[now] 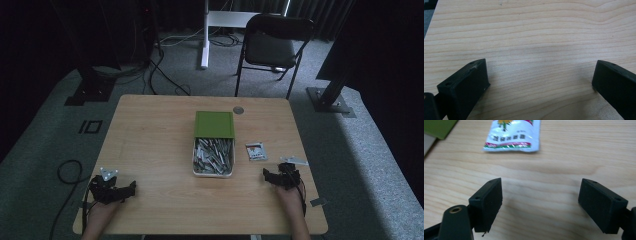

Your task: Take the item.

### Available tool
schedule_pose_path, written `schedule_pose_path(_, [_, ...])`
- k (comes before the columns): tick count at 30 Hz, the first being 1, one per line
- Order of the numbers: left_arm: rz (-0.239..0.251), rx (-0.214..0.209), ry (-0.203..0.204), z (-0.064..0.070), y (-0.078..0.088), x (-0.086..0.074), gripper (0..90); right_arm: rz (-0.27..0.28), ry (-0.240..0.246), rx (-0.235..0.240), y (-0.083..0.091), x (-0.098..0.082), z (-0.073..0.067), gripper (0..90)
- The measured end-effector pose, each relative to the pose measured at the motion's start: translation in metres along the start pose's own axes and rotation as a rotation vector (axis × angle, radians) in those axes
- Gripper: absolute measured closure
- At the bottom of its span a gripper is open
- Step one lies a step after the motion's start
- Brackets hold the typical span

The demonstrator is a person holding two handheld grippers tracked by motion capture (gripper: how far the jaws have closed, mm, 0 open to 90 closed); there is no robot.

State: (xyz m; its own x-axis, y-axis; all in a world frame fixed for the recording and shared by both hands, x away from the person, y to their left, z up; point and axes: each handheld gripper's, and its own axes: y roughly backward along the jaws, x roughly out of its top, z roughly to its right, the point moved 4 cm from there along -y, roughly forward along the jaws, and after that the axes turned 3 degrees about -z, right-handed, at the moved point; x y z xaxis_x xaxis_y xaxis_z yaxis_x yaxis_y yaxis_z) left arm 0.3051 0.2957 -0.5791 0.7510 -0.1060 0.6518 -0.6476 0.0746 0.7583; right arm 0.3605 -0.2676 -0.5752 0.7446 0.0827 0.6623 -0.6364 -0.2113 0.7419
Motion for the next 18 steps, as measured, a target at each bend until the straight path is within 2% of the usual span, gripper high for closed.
schedule_pose_path(10, [0.000,0.000,0.000,0.000,0.000,0.000,1.4,0.012,-0.006,-0.067,0.012,-0.015,0.017,17.9])
schedule_pose_path(12, [0.000,0.000,0.001,0.000,0.000,0.000,1.4,0.006,0.006,-0.089,0.014,-0.018,0.019,14.6])
schedule_pose_path(15, [0.000,0.000,0.000,0.000,0.000,0.000,1.4,0.013,0.009,-0.092,0.017,-0.022,0.020,13.8])
schedule_pose_path(18, [0.000,0.000,0.000,0.000,0.000,0.000,1.4,0.011,0.020,-0.120,0.020,-0.027,0.021,12.8])
